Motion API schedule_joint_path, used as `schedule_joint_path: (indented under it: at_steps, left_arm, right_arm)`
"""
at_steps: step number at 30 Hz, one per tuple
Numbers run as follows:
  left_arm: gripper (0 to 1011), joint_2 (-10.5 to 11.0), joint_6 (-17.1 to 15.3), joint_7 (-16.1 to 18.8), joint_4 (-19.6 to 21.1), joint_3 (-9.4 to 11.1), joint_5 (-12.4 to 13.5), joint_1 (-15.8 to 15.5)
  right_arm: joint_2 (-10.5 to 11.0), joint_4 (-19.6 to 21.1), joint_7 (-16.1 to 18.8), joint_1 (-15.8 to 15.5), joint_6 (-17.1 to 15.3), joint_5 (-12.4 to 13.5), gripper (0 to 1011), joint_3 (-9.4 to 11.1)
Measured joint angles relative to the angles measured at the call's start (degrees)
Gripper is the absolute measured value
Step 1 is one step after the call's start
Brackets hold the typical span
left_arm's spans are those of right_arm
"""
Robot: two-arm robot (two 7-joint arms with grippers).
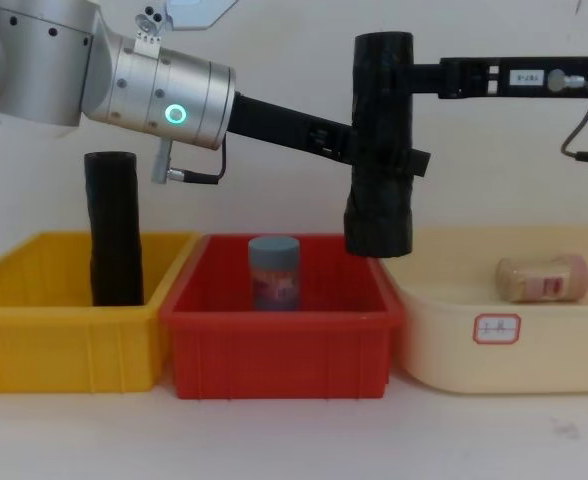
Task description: Pick up the garbage bag with the one hand and transfer it to the other hand.
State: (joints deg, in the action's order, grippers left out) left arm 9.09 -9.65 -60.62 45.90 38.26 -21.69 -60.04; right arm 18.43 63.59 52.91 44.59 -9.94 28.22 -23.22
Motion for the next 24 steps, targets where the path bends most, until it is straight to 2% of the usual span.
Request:
schedule_joint_path:
  at_steps: [24]
  left_arm:
    - [466,0.0,0.0,0.0,0.0,0.0,0.0,0.0]
  right_arm:
    - [-1.42,-2.88,-0.12,1.42,2.46,0.36,1001,-1.83]
